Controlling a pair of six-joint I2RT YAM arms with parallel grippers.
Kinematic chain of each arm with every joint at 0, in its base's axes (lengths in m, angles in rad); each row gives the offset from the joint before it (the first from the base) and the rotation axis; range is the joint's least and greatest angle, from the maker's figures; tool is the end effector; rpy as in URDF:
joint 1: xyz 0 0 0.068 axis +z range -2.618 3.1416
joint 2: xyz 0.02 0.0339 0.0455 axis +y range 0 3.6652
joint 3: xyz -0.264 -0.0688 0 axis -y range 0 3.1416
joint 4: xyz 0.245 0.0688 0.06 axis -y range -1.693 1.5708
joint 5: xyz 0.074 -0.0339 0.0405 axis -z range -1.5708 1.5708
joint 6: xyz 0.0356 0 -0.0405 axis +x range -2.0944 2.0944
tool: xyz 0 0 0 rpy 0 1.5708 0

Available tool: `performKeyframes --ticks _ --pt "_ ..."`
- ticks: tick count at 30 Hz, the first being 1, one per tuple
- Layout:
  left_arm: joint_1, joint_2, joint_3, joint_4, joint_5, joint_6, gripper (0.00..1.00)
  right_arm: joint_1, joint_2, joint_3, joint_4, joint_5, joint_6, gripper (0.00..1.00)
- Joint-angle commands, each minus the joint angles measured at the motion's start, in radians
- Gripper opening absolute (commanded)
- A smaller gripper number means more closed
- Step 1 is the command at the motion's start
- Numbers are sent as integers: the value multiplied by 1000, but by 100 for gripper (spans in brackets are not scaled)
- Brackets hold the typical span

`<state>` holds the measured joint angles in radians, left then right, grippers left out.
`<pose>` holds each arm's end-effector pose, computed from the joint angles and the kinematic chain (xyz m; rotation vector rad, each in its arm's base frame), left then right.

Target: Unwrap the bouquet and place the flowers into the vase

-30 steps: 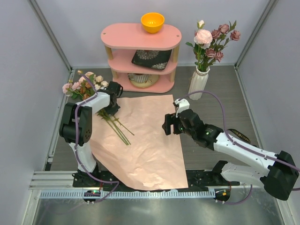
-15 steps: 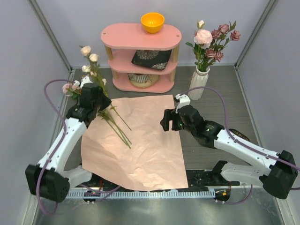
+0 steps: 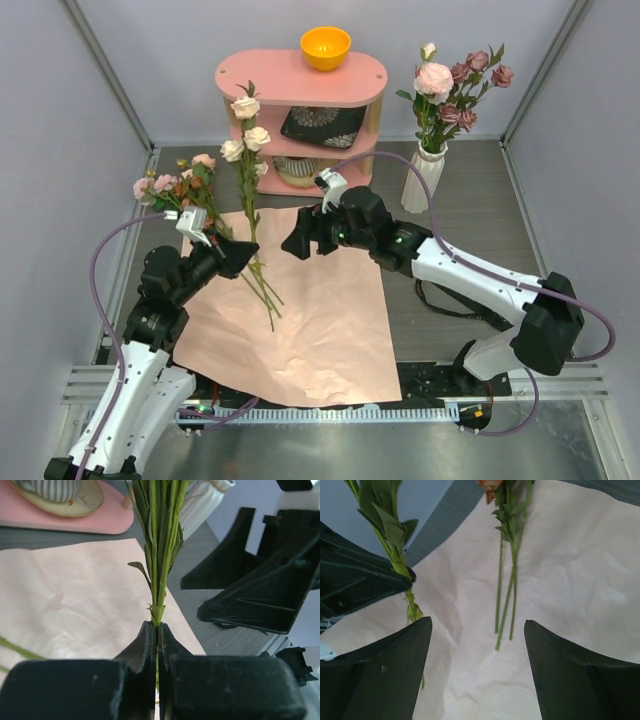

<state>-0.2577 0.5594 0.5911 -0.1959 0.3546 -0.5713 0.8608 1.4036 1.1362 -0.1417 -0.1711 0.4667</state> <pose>0.1372 -0.0489 0.3038 -0.0109 1.8139 -0.9066 0.2094 0.2529 0.3236 -0.5322 2.0559 1.0006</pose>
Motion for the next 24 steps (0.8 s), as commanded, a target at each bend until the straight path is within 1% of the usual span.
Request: performKeyframes --ticks 1,6,10,11,13,14,16,19,20,22,23,24 --pt "-24 11 10 121 121 57 0 30 60 132 135 -74 33 80" --pt "-66 25 21 115 133 62 0 49 86 139 307 -33 79 81" --pt "-86 8 19 113 126 65 0 49 106 154 320 8 86 79" --pt "-87 5 18 112 124 65 0 49 107 161 318 12 85 74" --pt "-92 4 19 108 121 68 0 49 117 168 321 15 84 68" --pt "-95 0 18 108 119 68 0 50 120 175 318 15 89 62" --pt "-97 2 18 105 115 70 0 49 132 181 315 10 90 55" --pt "-101 5 18 105 118 74 0 49 139 175 329 2 107 42" --pt "-103 4 21 105 118 76 0 49 141 171 332 1 112 30" --pt "-106 7 22 98 106 77 0 49 143 169 335 2 118 16" --pt "-104 5 24 92 101 77 0 49 140 169 333 5 119 3" --pt "-104 8 27 79 92 77 5 49 135 169 320 11 109 1"
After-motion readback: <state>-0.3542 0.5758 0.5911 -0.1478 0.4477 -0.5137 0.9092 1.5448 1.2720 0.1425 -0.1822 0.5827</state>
